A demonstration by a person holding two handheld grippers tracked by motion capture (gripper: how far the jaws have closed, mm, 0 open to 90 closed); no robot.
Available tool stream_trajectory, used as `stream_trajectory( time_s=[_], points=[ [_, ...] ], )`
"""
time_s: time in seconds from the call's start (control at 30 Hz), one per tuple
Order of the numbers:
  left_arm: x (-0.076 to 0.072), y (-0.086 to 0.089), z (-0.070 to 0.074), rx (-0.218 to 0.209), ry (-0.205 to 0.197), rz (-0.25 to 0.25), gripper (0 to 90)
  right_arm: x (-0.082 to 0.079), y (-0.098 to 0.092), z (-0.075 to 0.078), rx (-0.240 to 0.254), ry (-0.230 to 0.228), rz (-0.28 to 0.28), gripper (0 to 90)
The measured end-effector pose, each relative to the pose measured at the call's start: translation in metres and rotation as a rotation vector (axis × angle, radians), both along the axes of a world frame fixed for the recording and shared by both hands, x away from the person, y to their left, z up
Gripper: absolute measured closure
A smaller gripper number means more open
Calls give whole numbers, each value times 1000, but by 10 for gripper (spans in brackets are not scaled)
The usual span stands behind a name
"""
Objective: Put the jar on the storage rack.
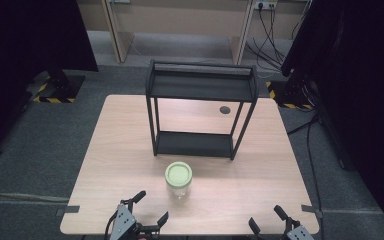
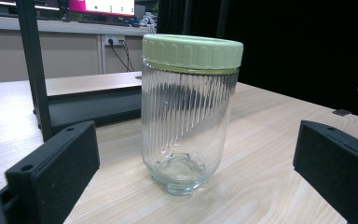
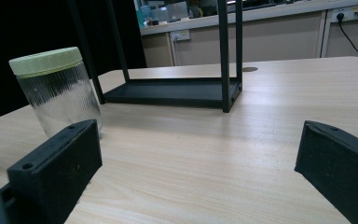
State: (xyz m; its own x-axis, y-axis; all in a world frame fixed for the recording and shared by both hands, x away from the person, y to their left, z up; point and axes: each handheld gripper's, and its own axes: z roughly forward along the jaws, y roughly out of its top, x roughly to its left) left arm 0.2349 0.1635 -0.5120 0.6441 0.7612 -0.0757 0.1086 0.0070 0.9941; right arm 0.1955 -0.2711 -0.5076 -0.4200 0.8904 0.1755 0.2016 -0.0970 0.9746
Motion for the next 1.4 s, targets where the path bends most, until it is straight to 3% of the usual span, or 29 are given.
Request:
stream_trajectory(
  time_s=[0.53, 0.9, 1.4],
  points=[
    [3, -3, 0, -3, 9, -5, 0, 0, 0, 0, 6, -1, -6, 6],
    [7, -6, 1, 17, 10, -14, 0, 1, 0, -1, 13, 4, -8, 6],
    [18, -8, 0, 18, 37, -20, 0, 2, 0, -1, 13, 6, -6, 7]
  ],
)
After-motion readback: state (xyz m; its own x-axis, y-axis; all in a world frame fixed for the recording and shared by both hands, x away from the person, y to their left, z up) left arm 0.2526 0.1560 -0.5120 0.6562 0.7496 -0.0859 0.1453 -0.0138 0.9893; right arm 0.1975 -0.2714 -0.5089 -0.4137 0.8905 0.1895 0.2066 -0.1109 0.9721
